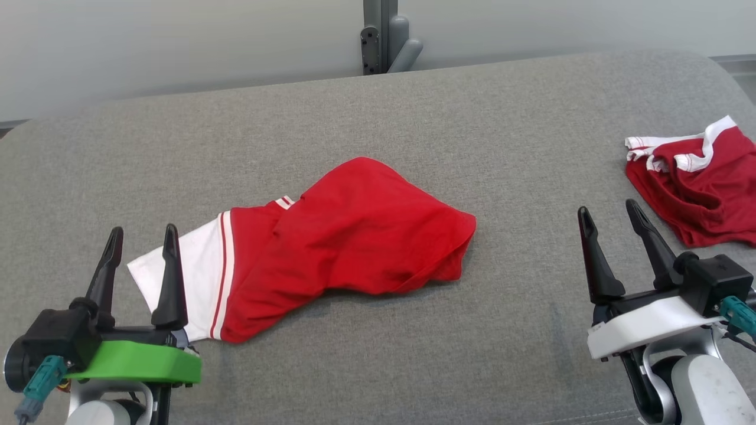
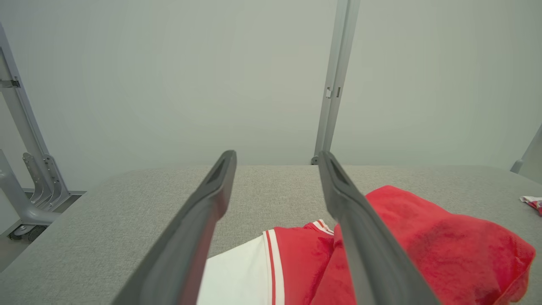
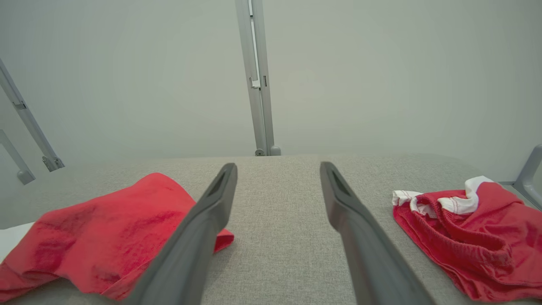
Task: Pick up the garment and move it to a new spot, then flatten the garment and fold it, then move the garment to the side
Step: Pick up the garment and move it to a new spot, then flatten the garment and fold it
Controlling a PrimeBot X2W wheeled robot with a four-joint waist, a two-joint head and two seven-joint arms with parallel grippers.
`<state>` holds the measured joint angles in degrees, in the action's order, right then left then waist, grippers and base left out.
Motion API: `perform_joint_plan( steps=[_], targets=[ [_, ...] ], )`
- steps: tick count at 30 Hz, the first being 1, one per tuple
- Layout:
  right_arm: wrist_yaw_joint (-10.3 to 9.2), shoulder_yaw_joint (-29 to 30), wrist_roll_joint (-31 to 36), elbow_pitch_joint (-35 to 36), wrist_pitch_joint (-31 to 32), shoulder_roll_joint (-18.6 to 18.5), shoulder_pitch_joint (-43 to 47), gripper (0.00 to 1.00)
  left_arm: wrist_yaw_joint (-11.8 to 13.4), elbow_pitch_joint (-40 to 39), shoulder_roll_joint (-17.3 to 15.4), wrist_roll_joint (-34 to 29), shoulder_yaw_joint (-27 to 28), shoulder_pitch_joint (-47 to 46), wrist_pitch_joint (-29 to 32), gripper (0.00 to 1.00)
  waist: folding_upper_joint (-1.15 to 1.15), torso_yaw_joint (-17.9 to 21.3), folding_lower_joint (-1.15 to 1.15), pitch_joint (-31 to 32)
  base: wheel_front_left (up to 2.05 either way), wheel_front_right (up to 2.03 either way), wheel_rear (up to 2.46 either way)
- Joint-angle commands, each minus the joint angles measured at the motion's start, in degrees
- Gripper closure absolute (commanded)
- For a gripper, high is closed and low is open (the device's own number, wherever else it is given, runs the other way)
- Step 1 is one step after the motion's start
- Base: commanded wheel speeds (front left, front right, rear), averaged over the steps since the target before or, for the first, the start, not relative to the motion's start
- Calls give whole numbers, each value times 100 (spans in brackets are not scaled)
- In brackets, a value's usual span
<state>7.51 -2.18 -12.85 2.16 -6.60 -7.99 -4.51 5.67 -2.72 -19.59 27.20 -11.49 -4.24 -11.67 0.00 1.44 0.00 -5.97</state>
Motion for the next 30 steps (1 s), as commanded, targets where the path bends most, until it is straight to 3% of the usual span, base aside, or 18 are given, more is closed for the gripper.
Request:
perform_joint_plan(
  steps=[1, 30],
  targets=[
    [-4, 10, -9, 16, 25, -28, 114, 0, 46, -41, -8, -49, -8, 134, 3, 0, 0, 19, 0, 86, 0, 0, 0],
    [-4, 34, -77, 38, 74, -21, 190, 0, 239, -201, -84, -38, -165, 298, 200, 0, 0, 76, 0, 210, 0, 0, 0]
  ],
)
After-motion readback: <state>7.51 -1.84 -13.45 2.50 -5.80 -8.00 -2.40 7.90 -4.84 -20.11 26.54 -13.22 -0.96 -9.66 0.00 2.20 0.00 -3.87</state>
